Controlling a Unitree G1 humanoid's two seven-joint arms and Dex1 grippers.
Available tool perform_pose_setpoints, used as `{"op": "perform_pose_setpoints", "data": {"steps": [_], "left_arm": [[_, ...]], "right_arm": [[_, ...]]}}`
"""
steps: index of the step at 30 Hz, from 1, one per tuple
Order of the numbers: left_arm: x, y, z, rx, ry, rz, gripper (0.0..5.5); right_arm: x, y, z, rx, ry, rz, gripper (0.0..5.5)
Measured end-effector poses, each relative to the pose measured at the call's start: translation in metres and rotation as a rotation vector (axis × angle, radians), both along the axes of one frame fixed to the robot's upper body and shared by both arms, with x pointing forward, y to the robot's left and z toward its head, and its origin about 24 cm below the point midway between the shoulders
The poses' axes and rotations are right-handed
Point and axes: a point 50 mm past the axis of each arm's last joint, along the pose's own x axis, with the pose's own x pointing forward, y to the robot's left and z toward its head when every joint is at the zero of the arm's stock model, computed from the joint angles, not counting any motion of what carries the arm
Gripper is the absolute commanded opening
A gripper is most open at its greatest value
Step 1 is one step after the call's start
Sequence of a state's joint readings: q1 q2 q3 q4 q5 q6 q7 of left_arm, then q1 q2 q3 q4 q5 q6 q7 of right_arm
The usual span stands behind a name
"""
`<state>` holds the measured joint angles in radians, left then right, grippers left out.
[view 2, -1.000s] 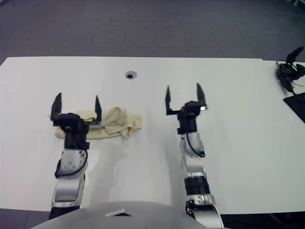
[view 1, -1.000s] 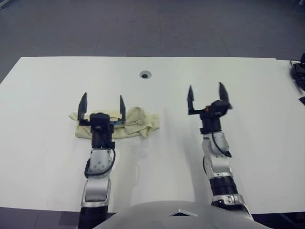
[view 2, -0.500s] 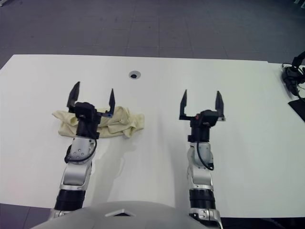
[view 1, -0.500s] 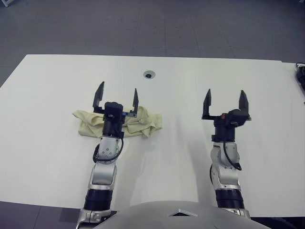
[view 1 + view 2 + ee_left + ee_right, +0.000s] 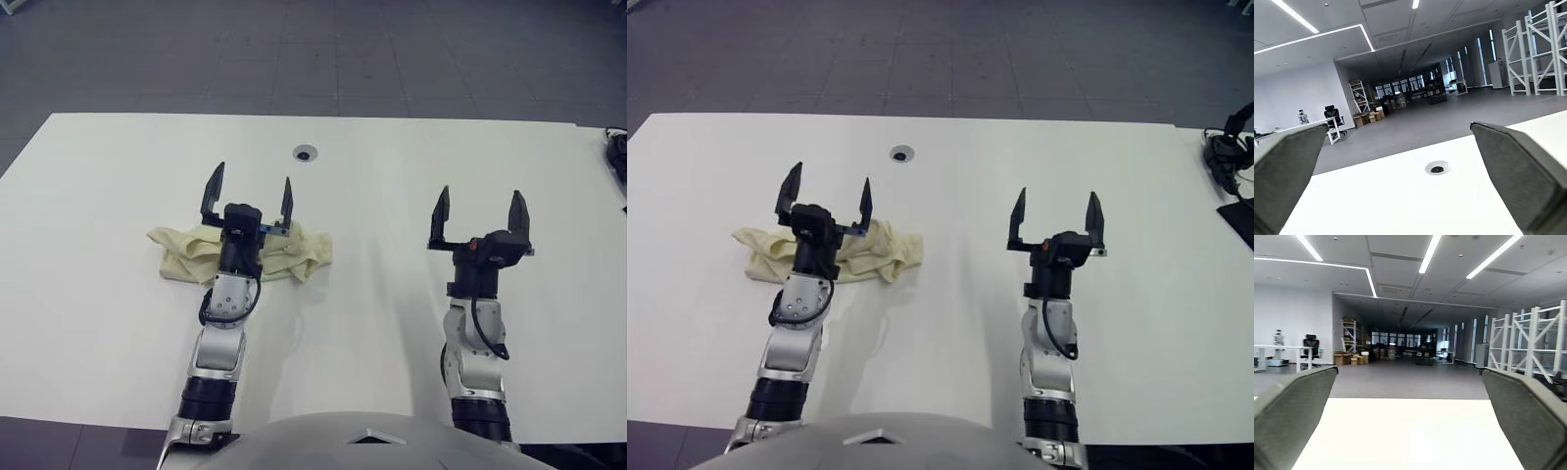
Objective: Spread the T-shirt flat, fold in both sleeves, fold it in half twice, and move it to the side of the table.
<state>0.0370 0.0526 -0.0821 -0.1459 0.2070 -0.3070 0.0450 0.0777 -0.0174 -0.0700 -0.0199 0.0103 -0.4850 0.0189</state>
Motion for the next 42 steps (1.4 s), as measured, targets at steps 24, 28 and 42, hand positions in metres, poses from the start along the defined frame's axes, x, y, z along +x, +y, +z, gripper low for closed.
{"op": "perform_pose_setpoints", "data": {"steps": [24,28,42], "left_arm": [[0.01,-0.028,0.004,0.011,-0.032,-0.106,5.39],[-0.009,-0.003,0.003,0.012,-0.043,0.053,5.39],[-0.022,0.011,0.001,0.038,-0.015,0.113,5.39]], "right_arm": [[-0.016,-0.015,-0.007,-0.029,0.076,-0.056,5.4],[0.012,0.007,-0.008,-0.031,0.09,0.099,5.4],[0.025,0.024,-0.009,-0.032,0.081,0.18,5.4]]}}
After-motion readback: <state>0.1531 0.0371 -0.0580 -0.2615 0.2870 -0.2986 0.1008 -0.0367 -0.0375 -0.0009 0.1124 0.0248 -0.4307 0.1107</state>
